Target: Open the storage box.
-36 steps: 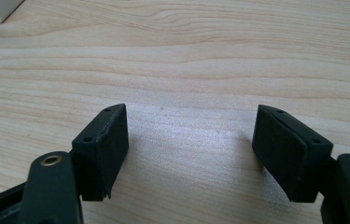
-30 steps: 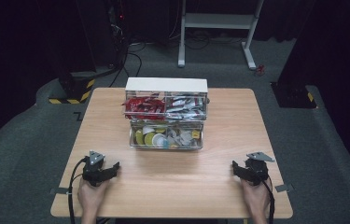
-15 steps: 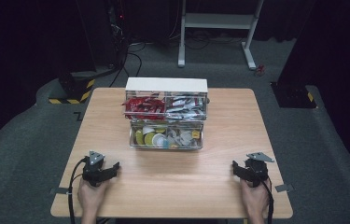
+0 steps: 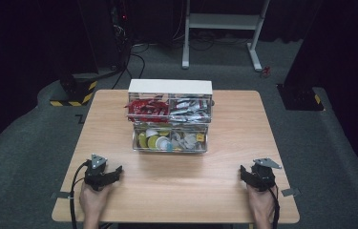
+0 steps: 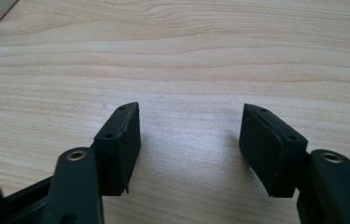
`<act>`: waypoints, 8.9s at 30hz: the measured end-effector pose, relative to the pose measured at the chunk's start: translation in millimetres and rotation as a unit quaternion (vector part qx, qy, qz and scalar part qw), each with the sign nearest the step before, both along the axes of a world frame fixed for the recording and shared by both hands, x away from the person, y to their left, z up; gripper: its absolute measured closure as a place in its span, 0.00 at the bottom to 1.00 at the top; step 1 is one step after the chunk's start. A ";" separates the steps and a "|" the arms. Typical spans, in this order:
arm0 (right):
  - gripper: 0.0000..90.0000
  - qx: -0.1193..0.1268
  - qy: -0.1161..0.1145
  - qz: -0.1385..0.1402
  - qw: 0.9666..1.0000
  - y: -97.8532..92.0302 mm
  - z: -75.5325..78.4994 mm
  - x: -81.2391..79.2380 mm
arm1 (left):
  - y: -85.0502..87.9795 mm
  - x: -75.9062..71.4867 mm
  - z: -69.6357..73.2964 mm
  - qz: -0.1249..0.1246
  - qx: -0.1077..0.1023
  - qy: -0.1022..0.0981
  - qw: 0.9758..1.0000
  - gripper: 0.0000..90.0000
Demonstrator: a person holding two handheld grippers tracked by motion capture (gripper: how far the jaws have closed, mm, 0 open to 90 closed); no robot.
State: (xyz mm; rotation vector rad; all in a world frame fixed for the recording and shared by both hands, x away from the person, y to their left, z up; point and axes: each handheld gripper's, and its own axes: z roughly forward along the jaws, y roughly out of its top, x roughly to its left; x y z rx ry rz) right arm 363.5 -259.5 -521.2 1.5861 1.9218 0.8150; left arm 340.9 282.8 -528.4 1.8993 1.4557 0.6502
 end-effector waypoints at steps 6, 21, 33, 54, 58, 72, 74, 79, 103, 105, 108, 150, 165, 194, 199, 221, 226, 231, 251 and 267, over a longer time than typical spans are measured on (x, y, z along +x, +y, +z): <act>0.51 0.000 -0.005 0.000 1.000 5.5 1.6 -5.8 | -0.1 0.1 0.0 0.001 0.000 0.000 1.000 0.31; 0.59 0.045 -0.044 0.051 0.997 25.1 28.4 -14.2 | 0.0 0.1 0.0 0.001 0.000 0.000 1.000 0.31; 0.57 0.077 -0.048 0.123 0.988 43.6 45.1 -9.1 | 0.7 0.8 -0.1 0.003 -0.004 -0.002 1.000 0.31; 0.67 0.096 -0.091 0.227 0.965 77.9 103.6 2.1 | 0.1 1.2 -0.1 0.003 -0.001 -0.002 1.000 0.31; 0.69 0.098 -0.103 0.237 0.961 80.3 118.2 3.9 | 0.2 1.2 -0.1 0.003 -0.001 -0.001 1.000 0.31; 0.76 0.093 -0.101 0.264 0.955 93.2 151.7 15.4 | 0.1 1.2 -0.1 0.002 -0.001 -0.001 1.000 0.31; 0.76 0.095 -0.099 0.266 0.954 94.1 153.5 16.8 | 0.1 1.2 -0.1 0.002 -0.001 -0.001 1.000 0.31; 0.80 0.090 -0.104 0.271 0.953 102.2 164.5 23.2 | 0.1 1.2 -0.1 0.001 -0.001 -0.001 1.000 0.31; 0.81 0.061 -0.123 0.262 0.955 137.4 175.0 47.8 | 0.1 1.7 -0.2 0.000 -0.001 -0.001 1.000 0.31; 0.81 0.068 -0.125 0.259 0.955 138.6 175.7 49.6 | 0.2 1.7 0.0 0.000 0.000 0.000 1.000 0.31; 0.81 0.070 -0.127 0.260 0.955 139.3 177.5 51.7 | 0.2 1.7 0.0 0.000 0.000 -0.001 1.000 0.31; 0.70 0.117 -0.148 0.259 0.947 136.6 212.9 85.3 | 0.3 -2.3 1.5 0.009 -0.022 0.003 1.000 0.31; 0.70 0.094 -0.148 0.258 0.950 139.7 217.5 86.5 | -10.4 -4.9 18.3 -0.031 -0.019 -0.026 0.999 0.32; 0.68 0.087 -0.147 0.259 0.951 140.4 218.7 86.0 | -18.8 10.9 93.0 -0.094 -0.048 -0.096 0.990 0.39; 0.68 0.091 -0.146 0.260 0.950 139.9 218.5 86.0 | -18.3 18.1 110.2 -0.103 -0.046 -0.102 0.988 0.42; 0.69 0.098 -0.148 0.265 0.948 137.9 218.1 88.0 | -26.3 46.0 181.1 -0.106 -0.072 -0.141 0.982 0.54; 0.70 0.097 -0.145 0.266 0.948 137.9 217.3 89.1 | -28.9 57.7 191.7 -0.103 -0.062 -0.145 0.982 0.58; 0.70 0.099 -0.145 0.266 0.948 137.9 217.5 89.6 | -32.3 69.9 196.3 -0.096 -0.058 -0.143 0.983 0.58; 0.69 0.116 -0.146 0.268 0.945 136.7 215.9 91.1 | -43.9 84.1 200.6 -0.102 -0.038 -0.152 0.982 0.67; 0.69 0.126 -0.146 0.269 0.944 135.9 214.4 91.6 | -58.2 89.2 197.1 -0.110 -0.021 -0.147 0.983 0.73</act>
